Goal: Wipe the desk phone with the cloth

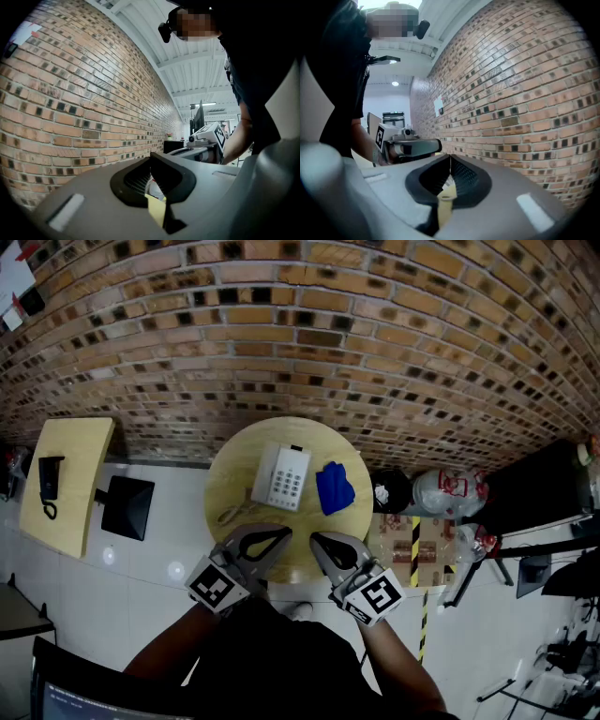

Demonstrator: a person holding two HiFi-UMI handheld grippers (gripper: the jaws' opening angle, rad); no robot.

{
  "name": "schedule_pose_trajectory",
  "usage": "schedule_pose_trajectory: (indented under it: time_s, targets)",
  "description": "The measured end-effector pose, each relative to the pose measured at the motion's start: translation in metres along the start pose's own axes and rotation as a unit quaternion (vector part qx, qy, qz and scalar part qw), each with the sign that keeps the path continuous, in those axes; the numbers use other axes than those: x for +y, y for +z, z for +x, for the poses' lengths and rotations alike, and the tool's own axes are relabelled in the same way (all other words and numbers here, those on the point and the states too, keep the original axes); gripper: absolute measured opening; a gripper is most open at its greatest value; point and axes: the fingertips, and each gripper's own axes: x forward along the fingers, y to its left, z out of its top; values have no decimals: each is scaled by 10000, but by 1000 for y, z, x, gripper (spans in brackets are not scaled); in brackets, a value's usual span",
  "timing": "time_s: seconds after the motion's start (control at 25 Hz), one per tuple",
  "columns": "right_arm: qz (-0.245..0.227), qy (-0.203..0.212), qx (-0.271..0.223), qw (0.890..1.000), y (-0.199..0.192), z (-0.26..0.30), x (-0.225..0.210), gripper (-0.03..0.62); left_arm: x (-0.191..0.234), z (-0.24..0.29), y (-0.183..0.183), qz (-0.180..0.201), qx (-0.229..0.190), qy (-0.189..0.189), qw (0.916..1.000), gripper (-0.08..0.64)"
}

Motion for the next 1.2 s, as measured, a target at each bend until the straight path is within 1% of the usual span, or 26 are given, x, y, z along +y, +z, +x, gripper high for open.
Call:
schedule_pose_trajectory:
  time_s: [0.12, 0.24, 0.32, 0.4, 0.52, 0.6, 0.72, 0.8, 0.84, 0.88, 0.96, 1.08, 1.12, 1.2]
  targets:
    - [203, -421, 321, 9984, -26, 35, -41, 3, 40, 9, -4, 3, 26, -150, 9999, 3]
    - [311, -852, 811, 9926, -63, 64, -88, 21, 75, 16, -11, -54, 98, -273, 9996, 3]
    - [364, -1080, 1177, 9865, -90, 78, -119, 58, 95, 21, -18, -190, 144, -320, 9992, 3]
    - [455, -1251, 1580, 9784, -120, 90, -149, 107, 110, 26, -27, -247, 194, -417, 9986, 3]
    - [608, -1448, 2299, 9605, -171, 100, -186, 211, 120, 30, -41, -198, 258, -605, 9976, 3]
    - [722, -1529, 2768, 9459, -207, 102, -207, 237, 125, 32, -48, -303, 310, -616, 9972, 3]
    - [897, -1626, 3408, 9216, -257, 102, -240, 241, 135, 35, -57, -430, 428, -522, 9968, 3]
    - [1097, -1758, 3682, 9064, -282, 99, -261, 241, 139, 34, -62, -391, 507, -474, 9968, 3]
    - [1173, -1844, 3758, 9006, -291, 97, -270, 241, 140, 32, -65, -419, 549, -432, 9967, 3]
    - [1221, -1904, 3824, 8959, -297, 97, -278, 241, 141, 30, -68, -489, 594, -373, 9963, 3]
    - [1228, -1864, 4028, 8877, -311, 100, -285, 241, 144, 27, -75, -562, 657, -286, 9958, 3]
    - [1096, -1747, 4472, 8704, -335, 101, -286, 241, 146, 23, -83, -381, 699, -305, 9964, 3]
    - [1096, -1776, 4532, 8666, -340, 101, -287, 241, 147, 22, -85, -417, 738, -282, 9960, 3]
    - [1108, -1904, 4494, 8657, -343, 103, -293, 238, 149, 20, -89, -599, 816, -196, 9947, 3]
